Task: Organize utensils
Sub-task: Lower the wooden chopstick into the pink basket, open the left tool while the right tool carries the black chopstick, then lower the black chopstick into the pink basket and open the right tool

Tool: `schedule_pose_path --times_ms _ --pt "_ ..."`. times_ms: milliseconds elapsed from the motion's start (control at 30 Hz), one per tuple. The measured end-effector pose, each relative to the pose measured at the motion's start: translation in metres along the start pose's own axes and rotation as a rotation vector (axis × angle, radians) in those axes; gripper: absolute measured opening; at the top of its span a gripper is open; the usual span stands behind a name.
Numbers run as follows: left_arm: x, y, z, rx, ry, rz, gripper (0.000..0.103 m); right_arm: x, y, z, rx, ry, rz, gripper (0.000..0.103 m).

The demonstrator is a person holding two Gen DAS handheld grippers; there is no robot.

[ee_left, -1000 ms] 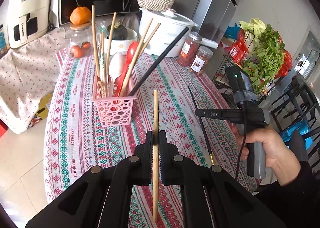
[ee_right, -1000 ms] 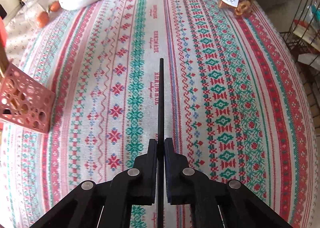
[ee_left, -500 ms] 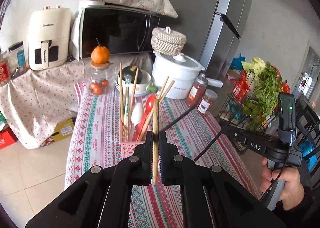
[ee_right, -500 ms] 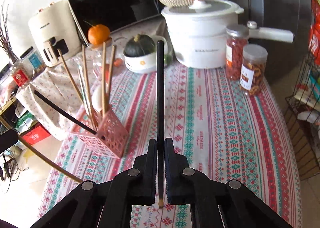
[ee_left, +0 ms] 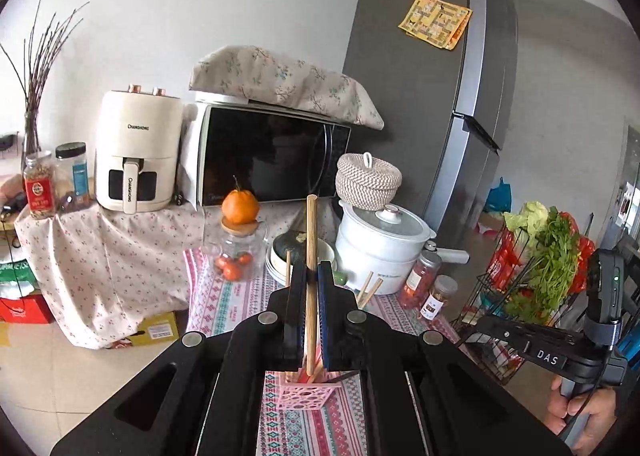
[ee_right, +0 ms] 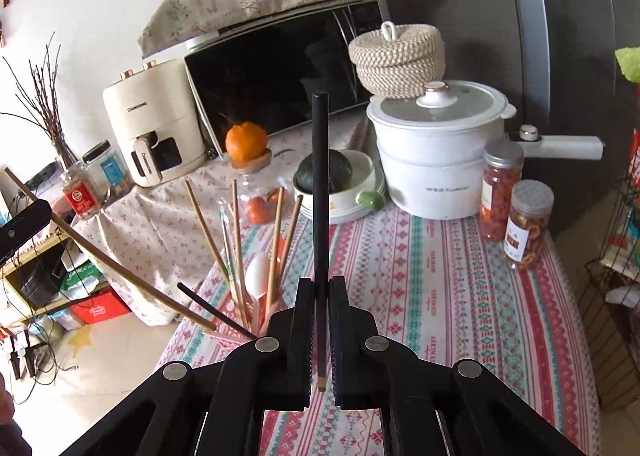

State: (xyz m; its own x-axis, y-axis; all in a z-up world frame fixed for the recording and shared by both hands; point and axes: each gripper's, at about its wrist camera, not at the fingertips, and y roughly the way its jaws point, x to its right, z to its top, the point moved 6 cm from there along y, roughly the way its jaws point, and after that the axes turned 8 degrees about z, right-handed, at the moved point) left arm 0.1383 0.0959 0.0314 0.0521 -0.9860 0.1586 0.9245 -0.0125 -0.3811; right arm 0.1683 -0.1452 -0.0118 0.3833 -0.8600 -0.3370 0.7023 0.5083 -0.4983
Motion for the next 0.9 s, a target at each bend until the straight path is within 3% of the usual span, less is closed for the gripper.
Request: schedule_pose_path --times_ms 133,400,533,600,733,900 --pt "0.006 0.025 -0.010 -0.017 0.028 -0.005 0.005 -0.001 0.004 0.003 0.004 0.010 0.009 0.005" --pt "0.016 0.080 -0.039 -0.175 0.061 0.007 0.005 -0.001 0.011 0.009 0.017 0.029 0.022 0.005" --pt "0.020 0.097 -0.050 -0.194 0.015 -0.095 0.007 -0.010 0.010 0.018 0.053 0.012 0.049 0.005" --pt "0.018 0.101 -0.054 -0.224 0.003 -0.089 0.012 -0.014 0.010 0.023 0.069 0.006 0.059 0.005" --pt "0.014 0.093 -0.057 -0.237 0.011 -0.065 0.052 -0.019 0.009 0.034 0.093 0.007 0.080 0.005" --pt "-0.003 0.080 -0.069 -0.317 0.015 0.011 0.056 -0.029 0.017 0.046 0.105 0.003 0.137 0.005"
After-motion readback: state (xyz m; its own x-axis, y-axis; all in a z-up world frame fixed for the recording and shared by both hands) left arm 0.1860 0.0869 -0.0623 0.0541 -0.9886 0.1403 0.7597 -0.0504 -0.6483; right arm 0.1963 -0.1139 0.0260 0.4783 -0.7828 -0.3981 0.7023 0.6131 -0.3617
